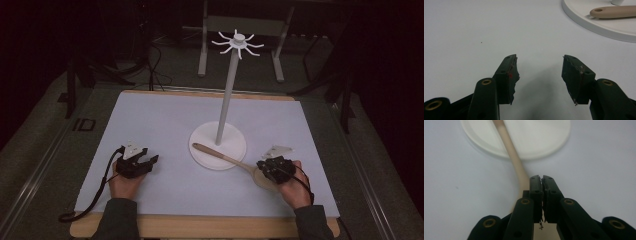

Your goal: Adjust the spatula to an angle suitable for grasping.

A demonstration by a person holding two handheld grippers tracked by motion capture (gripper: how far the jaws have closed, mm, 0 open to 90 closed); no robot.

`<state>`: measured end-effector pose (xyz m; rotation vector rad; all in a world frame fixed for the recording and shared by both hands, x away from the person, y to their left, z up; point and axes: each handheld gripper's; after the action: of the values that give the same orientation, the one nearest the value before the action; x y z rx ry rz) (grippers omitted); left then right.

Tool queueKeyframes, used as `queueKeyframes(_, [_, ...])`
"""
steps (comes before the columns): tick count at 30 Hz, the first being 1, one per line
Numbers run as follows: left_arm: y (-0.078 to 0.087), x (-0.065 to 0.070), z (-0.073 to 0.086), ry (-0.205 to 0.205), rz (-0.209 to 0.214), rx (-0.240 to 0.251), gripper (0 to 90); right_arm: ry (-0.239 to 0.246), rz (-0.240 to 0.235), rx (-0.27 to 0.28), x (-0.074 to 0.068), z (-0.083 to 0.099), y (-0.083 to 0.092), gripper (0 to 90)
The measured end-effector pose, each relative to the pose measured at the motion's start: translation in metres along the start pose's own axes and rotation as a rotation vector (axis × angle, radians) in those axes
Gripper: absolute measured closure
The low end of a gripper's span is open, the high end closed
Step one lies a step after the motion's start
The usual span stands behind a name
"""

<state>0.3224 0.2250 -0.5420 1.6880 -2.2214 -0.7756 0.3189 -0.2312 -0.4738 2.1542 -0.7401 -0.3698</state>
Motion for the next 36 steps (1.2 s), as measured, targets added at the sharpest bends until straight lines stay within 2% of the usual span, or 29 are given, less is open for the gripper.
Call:
queueKeyframes(5, [0.0,0.0,0.0,0.002,0.001,0.001,46.2,0.074,-0.025,-0.031,-0.003,-0.025,-0.009,84.5])
queueKeyframes(11, [0.0,0.0,0.0,0.003,0.002,-0.001,46.2,0.128,-0.049,-0.058,-0.006,-0.046,-0.017,83.5])
queueKeyframes(18, [-0.001,-0.001,0.0,0.008,0.003,-0.006,46.2,0.16,-0.069,-0.071,-0.004,-0.063,-0.025,81.6])
queueKeyframes(28, [0.0,-0.001,0.0,0.007,0.004,-0.006,46.2,0.179,-0.103,-0.103,-0.004,-0.08,-0.033,79.7])
queueKeyframes(36, [-0.001,-0.001,0.0,0.008,0.004,-0.006,46.2,0.207,-0.135,-0.144,-0.005,-0.093,-0.043,78.2])
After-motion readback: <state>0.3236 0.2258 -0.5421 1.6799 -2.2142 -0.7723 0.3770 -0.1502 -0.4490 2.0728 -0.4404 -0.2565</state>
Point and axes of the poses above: each handheld gripper's, and its own axes: y roughly backward along the jaws, z roughly out of its underside, x roughly to its right, and after that the axes turned 13 degrees about -z, right-handed
